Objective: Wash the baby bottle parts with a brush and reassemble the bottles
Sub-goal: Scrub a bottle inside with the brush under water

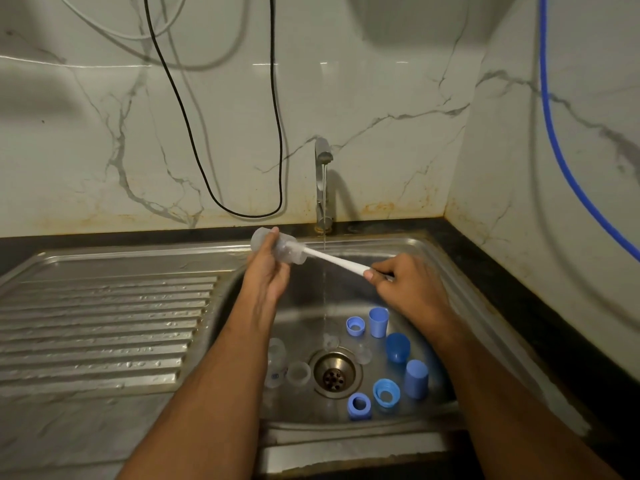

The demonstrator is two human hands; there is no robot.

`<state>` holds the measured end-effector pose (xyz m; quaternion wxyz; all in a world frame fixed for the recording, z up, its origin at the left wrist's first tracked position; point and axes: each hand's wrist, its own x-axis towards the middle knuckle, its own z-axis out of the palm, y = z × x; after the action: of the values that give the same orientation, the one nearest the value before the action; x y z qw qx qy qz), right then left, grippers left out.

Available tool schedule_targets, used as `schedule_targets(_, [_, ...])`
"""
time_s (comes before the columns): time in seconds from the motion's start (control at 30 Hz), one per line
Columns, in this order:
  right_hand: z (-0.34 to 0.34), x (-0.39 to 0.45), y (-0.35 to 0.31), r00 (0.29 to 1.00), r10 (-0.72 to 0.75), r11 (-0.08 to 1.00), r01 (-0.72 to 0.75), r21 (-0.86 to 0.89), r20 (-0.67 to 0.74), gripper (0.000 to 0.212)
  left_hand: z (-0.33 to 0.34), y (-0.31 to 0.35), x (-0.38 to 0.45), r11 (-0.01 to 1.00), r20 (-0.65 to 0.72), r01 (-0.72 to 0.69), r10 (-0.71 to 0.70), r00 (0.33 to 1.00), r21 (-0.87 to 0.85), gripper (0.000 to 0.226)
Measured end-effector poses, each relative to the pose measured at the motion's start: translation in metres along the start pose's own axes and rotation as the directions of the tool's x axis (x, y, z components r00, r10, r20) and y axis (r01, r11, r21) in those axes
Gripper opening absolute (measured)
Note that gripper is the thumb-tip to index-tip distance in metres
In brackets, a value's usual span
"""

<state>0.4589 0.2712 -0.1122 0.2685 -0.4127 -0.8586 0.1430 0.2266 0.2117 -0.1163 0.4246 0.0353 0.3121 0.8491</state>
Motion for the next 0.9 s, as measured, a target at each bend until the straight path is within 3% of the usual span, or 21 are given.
schedule_targets(0.13, [0.0,0.0,0.003,0.991,0.067,0.996,-0.073,0.055,0.114,0.027,-0.001,-0.001,0.0,1.0,0.004,0.014,-0.014,1.0,0.004,0.052])
schedule_targets(0.23, [-0.011,-0.002,0.001,0.982,0.008,0.994,-0.028,0.104,0.189,0.025,-0.003,0.0,0.004,1.0,-0.011,0.025,-0.025,1.0,-0.004,0.051])
schedule_targets(0.33, [-0.015,0.0,0.0,0.994,-0.025,0.996,0.015,0.086,0.107,0.025,-0.001,0.0,0.003,0.999,0.037,0.022,-0.024,0.999,0.045,0.03])
schedule_targets(0.43, [-0.005,0.001,-0.002,0.999,0.035,0.999,-0.035,0.001,0.022,0.027,0.0,-0.001,0.003,1.0,-0.008,0.01,-0.01,1.0,0.028,0.046])
schedule_targets(0.57, [-0.002,0.001,-0.001,0.988,0.097,0.993,-0.105,0.059,0.12,0.025,-0.003,0.001,0.007,1.0,0.007,0.027,-0.027,1.0,0.007,0.035])
schedule_targets(0.67, [-0.014,0.0,-0.001,0.981,0.024,0.992,-0.048,0.119,0.194,0.022,-0.004,0.002,0.009,1.0,-0.019,0.026,-0.026,0.999,-0.01,0.046])
schedule_targets(0.83, [-0.007,0.002,-0.002,0.996,0.07,0.997,-0.071,0.023,0.049,0.026,-0.002,-0.005,0.002,0.999,-0.016,0.037,-0.036,0.999,0.035,0.051])
schedule_targets(0.9, [-0.004,0.004,0.002,0.991,0.114,0.993,-0.115,0.015,0.068,0.025,-0.002,-0.004,0.002,0.998,-0.02,0.033,-0.032,0.999,0.05,0.047])
